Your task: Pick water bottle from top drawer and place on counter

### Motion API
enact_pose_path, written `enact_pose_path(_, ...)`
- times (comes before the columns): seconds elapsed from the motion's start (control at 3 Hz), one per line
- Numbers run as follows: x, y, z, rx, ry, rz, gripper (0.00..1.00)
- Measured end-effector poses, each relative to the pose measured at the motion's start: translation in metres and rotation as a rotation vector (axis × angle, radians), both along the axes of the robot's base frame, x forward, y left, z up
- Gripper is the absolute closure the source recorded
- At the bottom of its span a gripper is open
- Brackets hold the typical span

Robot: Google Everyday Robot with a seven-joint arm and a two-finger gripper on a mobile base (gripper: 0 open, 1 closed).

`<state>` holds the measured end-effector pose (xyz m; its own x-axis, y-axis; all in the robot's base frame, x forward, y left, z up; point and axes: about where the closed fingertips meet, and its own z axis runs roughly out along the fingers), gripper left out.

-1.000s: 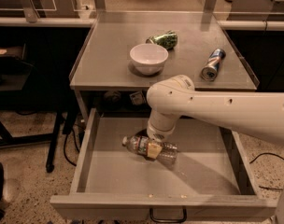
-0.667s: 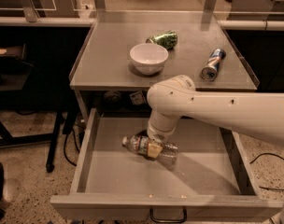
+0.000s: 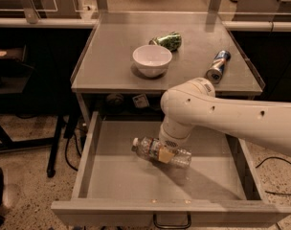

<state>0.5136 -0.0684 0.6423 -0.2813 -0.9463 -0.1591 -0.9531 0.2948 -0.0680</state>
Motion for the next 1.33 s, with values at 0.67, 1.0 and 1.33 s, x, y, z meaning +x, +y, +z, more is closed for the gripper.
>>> enact_pose_path(0.67,-0.020,-0.020,0.072,-0.043,-0.113,-0.080,1.00)
enact_pose_path(1.0,-0.021,-0.021,0.076,-0.047,-0.118,-0.080,1.00)
enact_pose_path(1.33,-0.007,-0.012,0.087,-0.031,-0.128,-0.061,1.00)
